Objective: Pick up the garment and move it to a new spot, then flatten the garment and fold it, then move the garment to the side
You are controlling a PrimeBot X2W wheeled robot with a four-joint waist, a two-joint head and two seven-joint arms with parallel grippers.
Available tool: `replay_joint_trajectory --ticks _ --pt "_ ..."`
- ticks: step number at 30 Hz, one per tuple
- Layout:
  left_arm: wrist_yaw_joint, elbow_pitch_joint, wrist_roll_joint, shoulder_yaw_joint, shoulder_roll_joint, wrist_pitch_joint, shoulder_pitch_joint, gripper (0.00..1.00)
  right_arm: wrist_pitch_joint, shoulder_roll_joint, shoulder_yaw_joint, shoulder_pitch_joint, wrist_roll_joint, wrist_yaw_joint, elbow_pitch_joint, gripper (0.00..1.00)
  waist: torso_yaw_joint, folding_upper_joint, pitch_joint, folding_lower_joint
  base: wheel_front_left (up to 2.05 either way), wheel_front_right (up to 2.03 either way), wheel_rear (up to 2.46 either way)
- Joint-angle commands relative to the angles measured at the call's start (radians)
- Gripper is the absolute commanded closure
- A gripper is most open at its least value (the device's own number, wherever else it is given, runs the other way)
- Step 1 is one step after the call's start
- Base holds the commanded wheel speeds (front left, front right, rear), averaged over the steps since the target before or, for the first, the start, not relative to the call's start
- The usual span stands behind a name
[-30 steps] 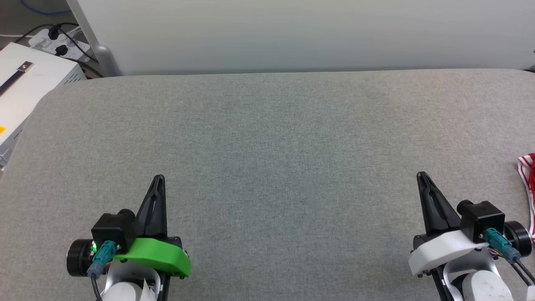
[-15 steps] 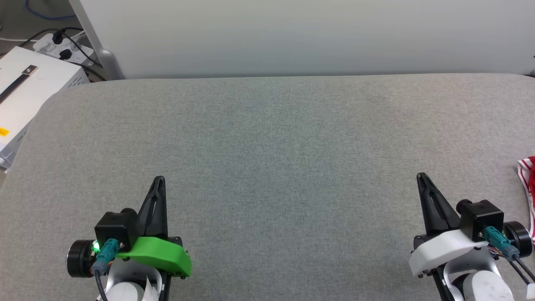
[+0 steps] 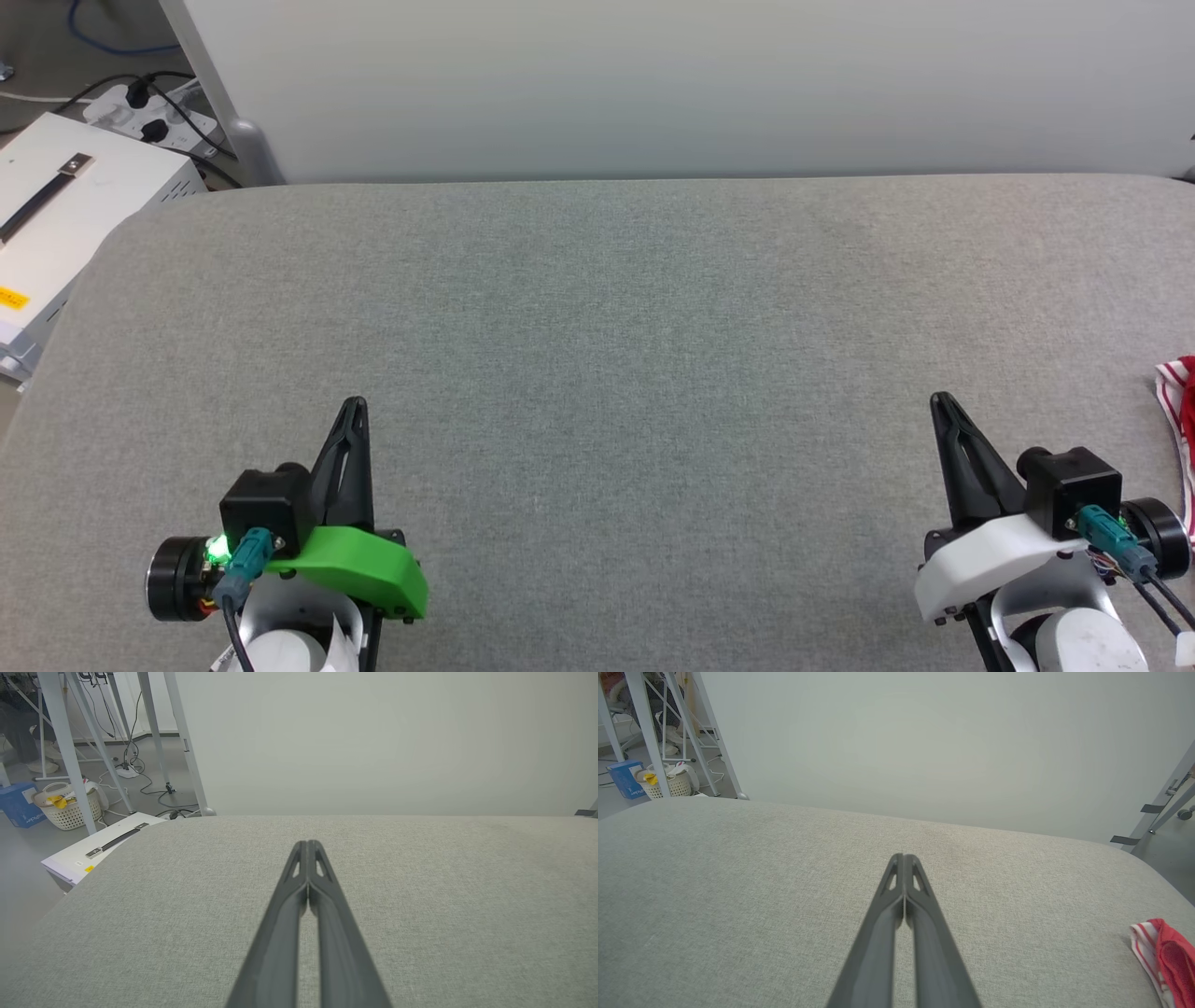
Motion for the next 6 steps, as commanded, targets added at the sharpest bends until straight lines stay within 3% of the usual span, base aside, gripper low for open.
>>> replay_joint_trajectory --ticks 1,6 --pt "0.007 -0.006 0.01 0.005 -0.004 0.005 0.014 1.0 0.007 -0.001 -0.002 0.015 -0.008 -0.001 -0.007 1.0 0.001 0.0066 -0.002 0.0 0.0 0.0 0.0" --pt "0.012 -0.007 0.02 0.006 -0.006 0.015 0.015 1.0 0.017 -0.001 -0.002 0.017 -0.01 -0.001 -0.01 1.0 0.002 0.0071 -0.007 0.0 0.0 0.0 0.0"
